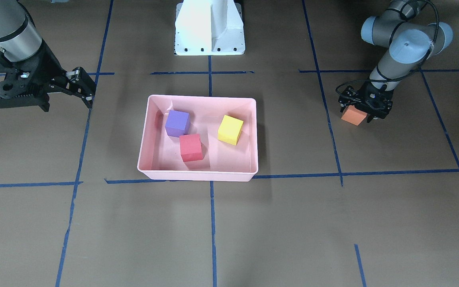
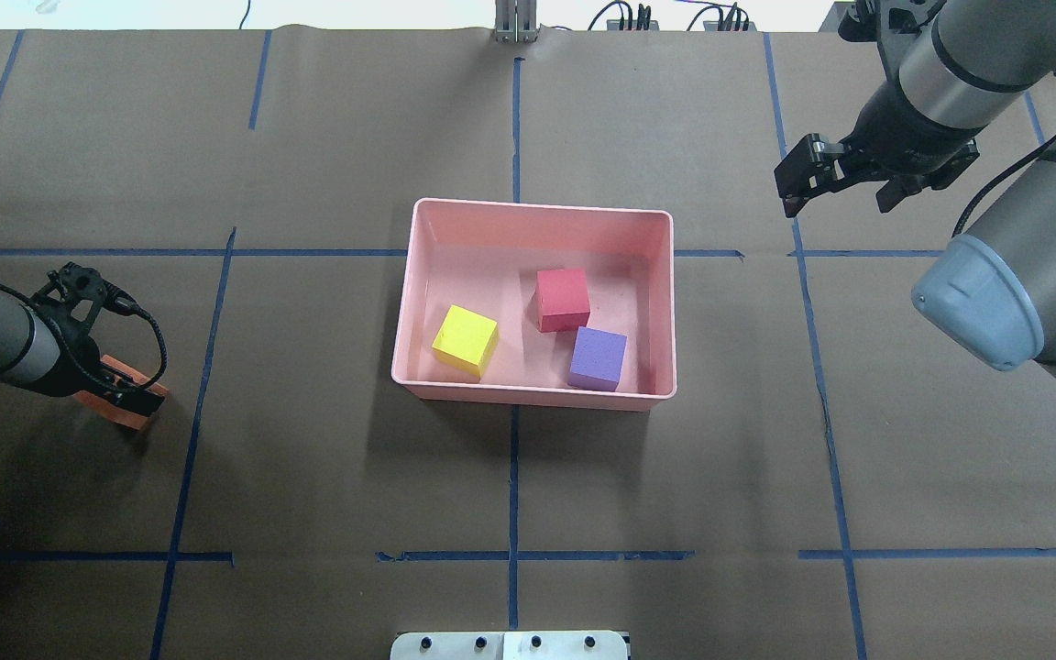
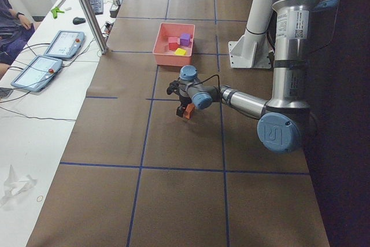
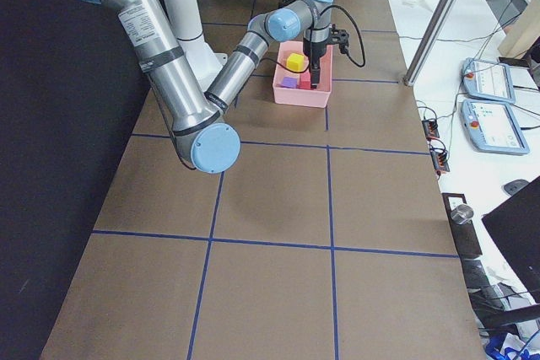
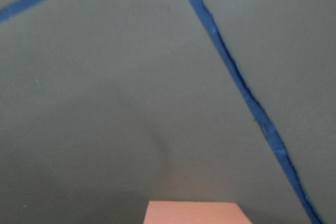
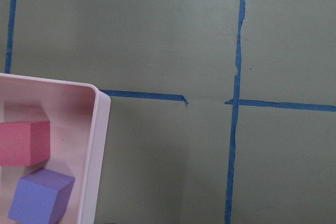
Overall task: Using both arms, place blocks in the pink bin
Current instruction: 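Lift the orange cube with the left gripper and release it into the bin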
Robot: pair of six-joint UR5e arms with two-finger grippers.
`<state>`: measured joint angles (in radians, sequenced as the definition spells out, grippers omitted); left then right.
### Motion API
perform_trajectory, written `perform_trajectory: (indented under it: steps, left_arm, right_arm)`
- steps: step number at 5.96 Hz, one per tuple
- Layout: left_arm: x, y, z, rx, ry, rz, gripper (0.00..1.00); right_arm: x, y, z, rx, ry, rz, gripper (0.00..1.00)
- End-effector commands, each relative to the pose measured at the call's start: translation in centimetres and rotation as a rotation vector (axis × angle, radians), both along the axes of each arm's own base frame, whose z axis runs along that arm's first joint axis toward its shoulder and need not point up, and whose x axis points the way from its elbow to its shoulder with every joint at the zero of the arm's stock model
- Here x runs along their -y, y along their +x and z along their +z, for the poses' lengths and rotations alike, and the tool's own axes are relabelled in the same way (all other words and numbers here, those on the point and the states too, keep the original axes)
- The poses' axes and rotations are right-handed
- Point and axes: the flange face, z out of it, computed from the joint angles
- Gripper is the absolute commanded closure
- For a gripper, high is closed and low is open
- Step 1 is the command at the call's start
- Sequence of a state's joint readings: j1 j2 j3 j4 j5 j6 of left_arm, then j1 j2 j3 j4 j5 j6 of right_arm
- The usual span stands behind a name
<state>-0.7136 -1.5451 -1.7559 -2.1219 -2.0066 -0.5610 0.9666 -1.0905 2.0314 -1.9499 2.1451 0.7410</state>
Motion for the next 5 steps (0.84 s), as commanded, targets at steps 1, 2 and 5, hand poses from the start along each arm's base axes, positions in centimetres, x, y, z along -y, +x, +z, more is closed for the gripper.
perform_trajectory:
  steps: [1,2,5]
  left_arm:
    - [-0.6,0.4,-0.1,-0.021,-0.034,0.04,0.51]
    - [-0.9,0.1,-1.1,-0.045,-0.038,0.052,0.58]
    - [2.2,-0.4,-13.3,-0.03,-0.092,0.011,0.59]
  right_arm:
    - [0.0,0.0,0.1,-0.005,0.001,0.003,0.0]
    - [0.0,0.1,0.2,-0.004,0.001,0.002,0.0]
    - [1.1,5.1,5.5,-0.057,0.086,-0.103,0.0]
